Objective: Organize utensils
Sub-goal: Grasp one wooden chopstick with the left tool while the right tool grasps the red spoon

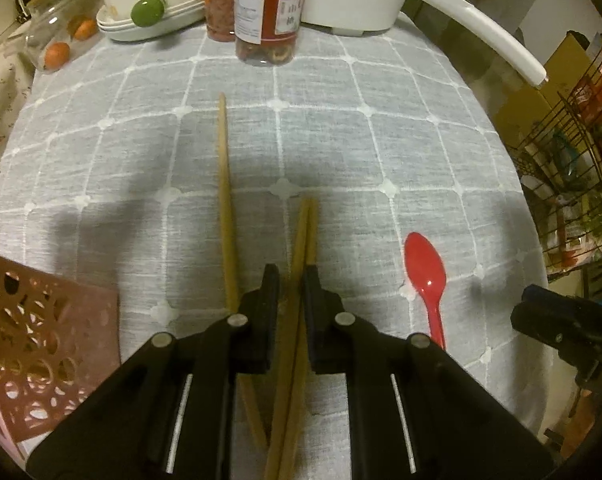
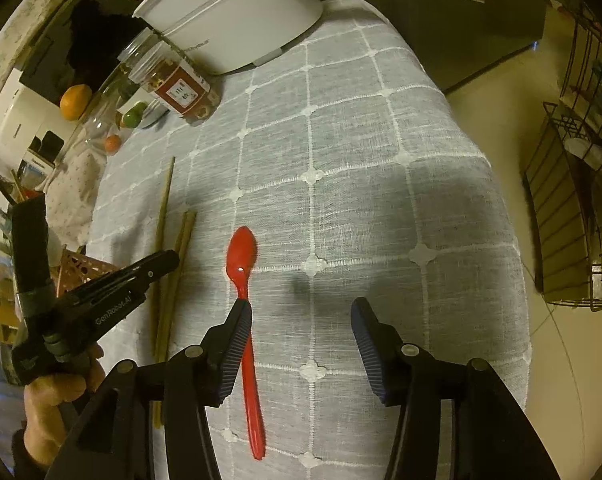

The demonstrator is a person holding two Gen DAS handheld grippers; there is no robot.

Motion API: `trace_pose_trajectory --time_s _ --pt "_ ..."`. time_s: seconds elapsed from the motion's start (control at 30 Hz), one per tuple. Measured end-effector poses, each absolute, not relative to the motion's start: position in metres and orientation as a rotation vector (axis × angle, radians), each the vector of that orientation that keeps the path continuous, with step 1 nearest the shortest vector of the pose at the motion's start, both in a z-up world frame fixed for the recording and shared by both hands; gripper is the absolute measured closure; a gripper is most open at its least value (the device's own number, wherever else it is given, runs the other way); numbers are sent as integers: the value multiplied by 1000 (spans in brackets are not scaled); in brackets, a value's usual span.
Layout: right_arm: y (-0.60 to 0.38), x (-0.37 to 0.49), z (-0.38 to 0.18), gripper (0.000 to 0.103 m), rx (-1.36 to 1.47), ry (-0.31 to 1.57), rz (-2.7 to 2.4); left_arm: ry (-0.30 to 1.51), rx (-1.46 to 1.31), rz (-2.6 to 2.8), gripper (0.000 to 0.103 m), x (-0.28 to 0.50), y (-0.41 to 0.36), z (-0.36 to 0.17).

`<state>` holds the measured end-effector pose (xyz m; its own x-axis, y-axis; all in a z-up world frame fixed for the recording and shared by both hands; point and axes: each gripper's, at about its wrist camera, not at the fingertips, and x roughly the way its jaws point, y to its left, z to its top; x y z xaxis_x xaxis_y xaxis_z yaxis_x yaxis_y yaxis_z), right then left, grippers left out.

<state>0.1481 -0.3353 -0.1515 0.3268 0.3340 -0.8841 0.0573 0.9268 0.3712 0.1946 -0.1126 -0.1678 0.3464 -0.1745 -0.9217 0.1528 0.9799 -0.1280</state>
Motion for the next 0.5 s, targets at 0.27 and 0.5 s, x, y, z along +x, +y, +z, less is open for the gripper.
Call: trace_pose_trajectory --time_s 0.27,0.5 --pt "-332 151 -157 47 353 1249 181 1208 16 -178 92 198 -114 -170" --pt "-331 152 -159 45 337 1251 174 1213 99 -144 92 208 -129 -174"
